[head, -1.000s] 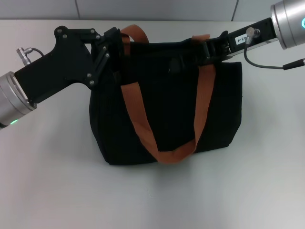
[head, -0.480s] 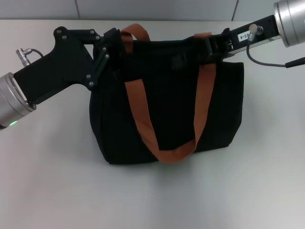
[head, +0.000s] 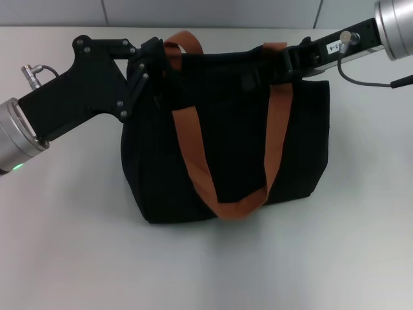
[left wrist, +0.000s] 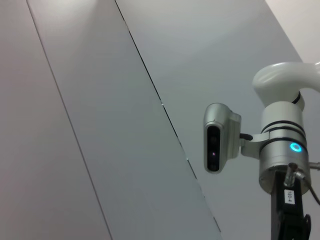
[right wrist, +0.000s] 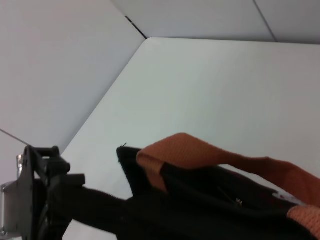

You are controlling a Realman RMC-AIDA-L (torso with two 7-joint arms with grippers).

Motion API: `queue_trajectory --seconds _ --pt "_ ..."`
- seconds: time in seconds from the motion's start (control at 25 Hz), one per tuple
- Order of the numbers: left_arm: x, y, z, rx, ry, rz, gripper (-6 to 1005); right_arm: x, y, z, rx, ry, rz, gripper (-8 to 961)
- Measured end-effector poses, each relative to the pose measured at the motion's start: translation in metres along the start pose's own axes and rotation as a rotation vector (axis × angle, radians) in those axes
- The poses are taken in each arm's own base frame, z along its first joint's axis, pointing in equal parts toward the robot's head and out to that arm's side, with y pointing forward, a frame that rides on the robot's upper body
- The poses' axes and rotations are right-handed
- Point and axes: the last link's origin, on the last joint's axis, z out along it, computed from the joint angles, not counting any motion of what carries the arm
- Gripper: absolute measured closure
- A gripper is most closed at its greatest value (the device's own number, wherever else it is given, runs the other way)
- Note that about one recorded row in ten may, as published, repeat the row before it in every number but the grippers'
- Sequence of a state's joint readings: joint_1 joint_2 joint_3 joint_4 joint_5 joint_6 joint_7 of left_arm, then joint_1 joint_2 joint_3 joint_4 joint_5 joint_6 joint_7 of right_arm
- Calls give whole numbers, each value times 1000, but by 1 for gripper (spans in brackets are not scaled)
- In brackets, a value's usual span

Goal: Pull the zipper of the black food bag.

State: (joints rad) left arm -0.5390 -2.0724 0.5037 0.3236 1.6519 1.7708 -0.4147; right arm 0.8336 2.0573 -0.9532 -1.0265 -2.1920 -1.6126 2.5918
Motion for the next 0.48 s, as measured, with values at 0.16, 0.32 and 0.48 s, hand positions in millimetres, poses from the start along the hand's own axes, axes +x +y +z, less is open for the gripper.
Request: queue_trajectory --seconds 0.16,0.32,0.48 --pt "1 1 0 -6 5 0 944 0 6 8 -17 4 -2 733" --pt "2 1 1 -13 16 -1 943 -2 9 9 -22 4 -4 741" --pt "3 2 1 -16 21 -1 943 -3 9 10 -22 -1 -2 750"
